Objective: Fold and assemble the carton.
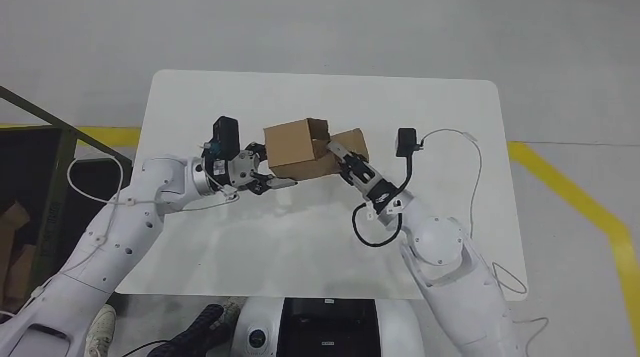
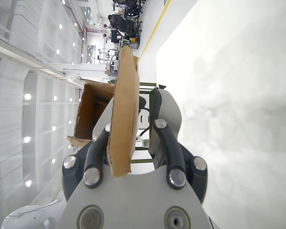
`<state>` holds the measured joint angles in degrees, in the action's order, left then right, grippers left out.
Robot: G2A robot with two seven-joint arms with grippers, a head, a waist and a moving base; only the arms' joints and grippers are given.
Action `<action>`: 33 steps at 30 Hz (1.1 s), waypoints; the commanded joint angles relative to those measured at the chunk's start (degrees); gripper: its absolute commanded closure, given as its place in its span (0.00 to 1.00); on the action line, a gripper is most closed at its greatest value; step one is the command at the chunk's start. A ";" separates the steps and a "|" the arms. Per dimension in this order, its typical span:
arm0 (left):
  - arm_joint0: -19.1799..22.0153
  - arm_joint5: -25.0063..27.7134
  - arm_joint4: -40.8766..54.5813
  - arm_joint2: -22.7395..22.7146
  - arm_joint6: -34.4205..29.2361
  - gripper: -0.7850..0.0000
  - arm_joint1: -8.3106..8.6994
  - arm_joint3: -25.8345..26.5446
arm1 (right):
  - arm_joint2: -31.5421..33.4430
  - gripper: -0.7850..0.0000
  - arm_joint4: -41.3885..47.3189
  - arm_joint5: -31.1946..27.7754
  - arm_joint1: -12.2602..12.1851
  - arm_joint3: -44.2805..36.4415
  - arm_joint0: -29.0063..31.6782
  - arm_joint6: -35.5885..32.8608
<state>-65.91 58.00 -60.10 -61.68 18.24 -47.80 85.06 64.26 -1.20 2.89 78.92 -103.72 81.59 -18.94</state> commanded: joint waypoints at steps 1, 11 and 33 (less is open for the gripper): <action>-0.14 0.00 -0.15 -0.13 0.13 0.55 0.13 -0.06 | 0.81 0.62 0.05 -0.08 -0.10 -0.08 0.13 0.46; -1.37 0.00 -1.91 -0.82 1.04 0.54 1.36 1.28 | 10.22 1.00 -2.75 -4.63 -1.89 -3.07 2.08 -3.75; -3.40 0.00 -4.82 1.75 4.04 0.53 4.82 7.01 | 12.34 1.00 5.29 -18.91 -5.79 4.96 -10.08 -49.12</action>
<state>-69.33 58.00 -64.87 -60.13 22.19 -43.09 91.98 76.86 4.13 -16.06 73.21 -98.81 71.67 -67.59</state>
